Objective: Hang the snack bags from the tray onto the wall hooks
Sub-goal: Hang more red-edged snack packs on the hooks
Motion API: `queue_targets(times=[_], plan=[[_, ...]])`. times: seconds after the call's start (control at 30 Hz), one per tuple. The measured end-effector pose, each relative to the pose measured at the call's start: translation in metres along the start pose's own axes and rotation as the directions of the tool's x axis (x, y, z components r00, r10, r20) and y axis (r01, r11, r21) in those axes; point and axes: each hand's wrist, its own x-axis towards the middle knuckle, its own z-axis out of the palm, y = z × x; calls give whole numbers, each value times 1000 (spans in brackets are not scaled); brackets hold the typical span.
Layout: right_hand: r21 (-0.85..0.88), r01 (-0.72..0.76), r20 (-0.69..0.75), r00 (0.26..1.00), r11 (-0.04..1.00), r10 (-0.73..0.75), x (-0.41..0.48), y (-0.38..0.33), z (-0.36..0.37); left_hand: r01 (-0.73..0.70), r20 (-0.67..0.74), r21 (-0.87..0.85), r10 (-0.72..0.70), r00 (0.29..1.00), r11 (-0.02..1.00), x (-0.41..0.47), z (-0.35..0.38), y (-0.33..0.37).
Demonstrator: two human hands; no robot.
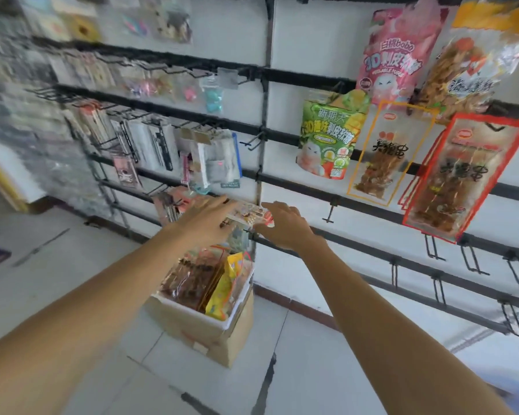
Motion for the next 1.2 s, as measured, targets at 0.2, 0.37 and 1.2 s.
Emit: queue_targets(times=[0.2, 0.37, 1.2], plan=[[-51, 33, 83, 996, 998, -29, 39, -47, 55, 28, 45, 21, -29, 999, 999, -8, 28, -73], [-21, -7, 179, 984, 1000, 10, 68, -59, 106, 28, 147, 74, -39, 988, 997, 1, 70, -112], [200, -468, 707, 677, 861, 204, 219, -34, 341, 384, 611, -351, -103, 785, 854, 75, 286, -254]])
